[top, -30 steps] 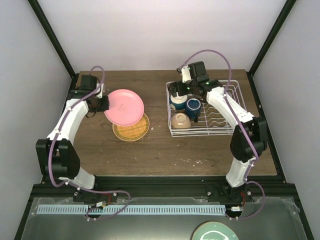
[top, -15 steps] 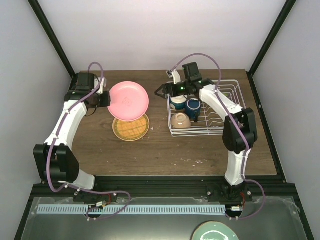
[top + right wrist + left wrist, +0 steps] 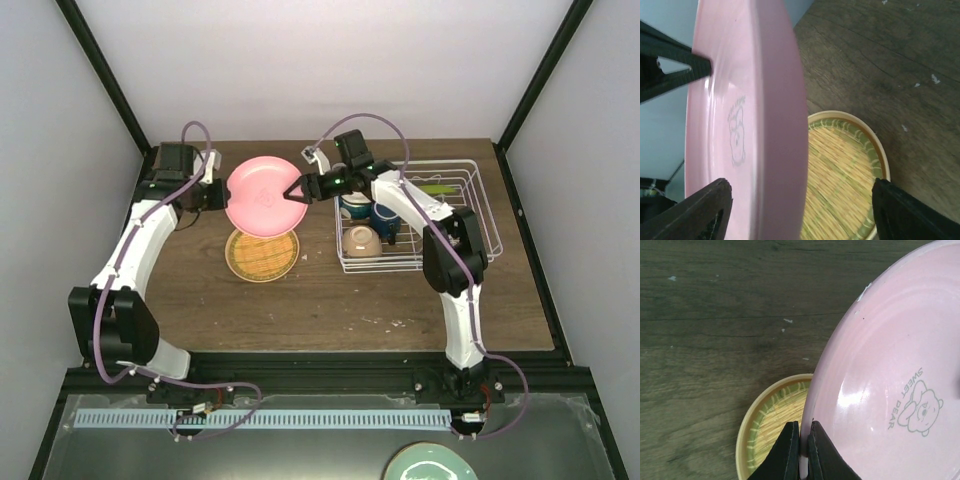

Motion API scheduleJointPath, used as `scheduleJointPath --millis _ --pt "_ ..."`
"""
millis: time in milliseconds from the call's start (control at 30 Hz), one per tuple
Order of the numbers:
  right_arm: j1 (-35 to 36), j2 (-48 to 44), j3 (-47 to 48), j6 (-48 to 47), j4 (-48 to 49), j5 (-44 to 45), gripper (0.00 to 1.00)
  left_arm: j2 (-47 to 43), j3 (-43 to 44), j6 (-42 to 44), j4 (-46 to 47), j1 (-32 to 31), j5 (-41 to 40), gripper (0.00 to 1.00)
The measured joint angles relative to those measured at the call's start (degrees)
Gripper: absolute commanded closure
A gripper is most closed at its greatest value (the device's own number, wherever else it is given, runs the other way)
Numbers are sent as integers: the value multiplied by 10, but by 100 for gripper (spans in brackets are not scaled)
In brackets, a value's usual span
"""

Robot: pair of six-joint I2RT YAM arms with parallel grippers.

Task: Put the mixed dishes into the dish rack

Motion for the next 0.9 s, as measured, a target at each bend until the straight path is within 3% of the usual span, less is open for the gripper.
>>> scheduleJointPath --millis 200,267,400,500,667,900 --pt "5 16 15 12 7 -15 71 11 -2 -6 20 -15 13 99" --pt "5 16 17 16 9 -16 77 16 -3 -7 23 -16 14 86" --pt "5 16 18 13 8 -13 79 21 -8 -10 28 -16 19 50" --pt "5 16 18 4 0 5 80 21 -9 -16 34 -16 18 34" --pt "1 11 18 -14 -14 55 85 21 -9 -18 36 -11 12 21" --pt "-24 -46 21 -92 -66 119 85 21 24 -32 28 38 18 16"
